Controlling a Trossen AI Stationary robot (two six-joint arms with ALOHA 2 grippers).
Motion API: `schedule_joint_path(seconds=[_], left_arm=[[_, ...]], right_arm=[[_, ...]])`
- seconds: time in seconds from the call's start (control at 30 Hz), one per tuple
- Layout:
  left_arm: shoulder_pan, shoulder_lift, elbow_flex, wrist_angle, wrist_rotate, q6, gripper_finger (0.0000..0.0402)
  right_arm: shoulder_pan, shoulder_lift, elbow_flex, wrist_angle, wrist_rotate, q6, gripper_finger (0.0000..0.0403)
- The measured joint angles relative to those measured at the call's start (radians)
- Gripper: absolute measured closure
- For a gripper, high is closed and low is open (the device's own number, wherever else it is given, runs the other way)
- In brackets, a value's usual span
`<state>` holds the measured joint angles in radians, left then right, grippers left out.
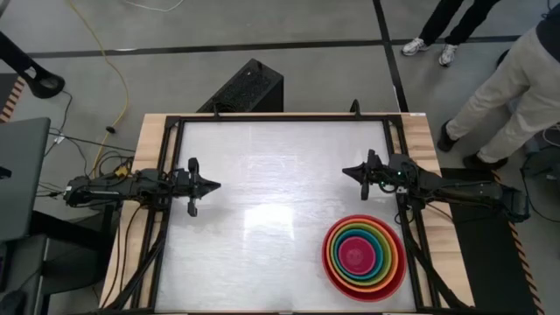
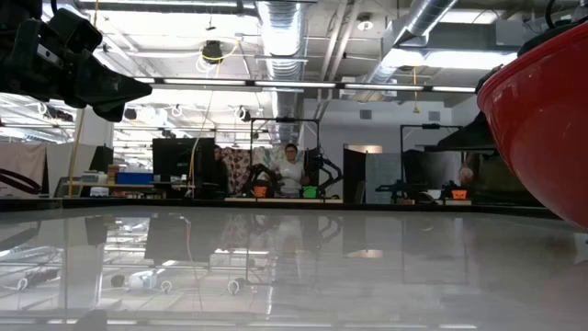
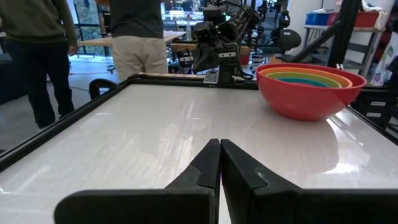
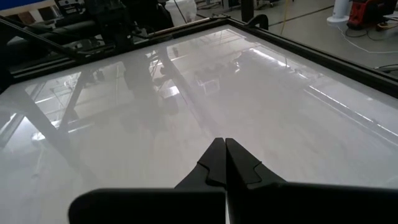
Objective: Nest bowls inside each other
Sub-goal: Return to Home Position
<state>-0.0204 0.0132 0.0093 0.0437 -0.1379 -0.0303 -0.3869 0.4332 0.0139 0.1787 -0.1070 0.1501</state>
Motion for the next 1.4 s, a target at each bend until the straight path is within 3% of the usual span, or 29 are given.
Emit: schedule_joint_path(seconds=[1.4], left_arm=[[0.000, 0.000, 0.000, 0.000, 0.000, 0.000, 0.0401]], right_arm=[[0.000, 0.000, 0.000, 0.000, 0.000, 0.000, 0.0387]])
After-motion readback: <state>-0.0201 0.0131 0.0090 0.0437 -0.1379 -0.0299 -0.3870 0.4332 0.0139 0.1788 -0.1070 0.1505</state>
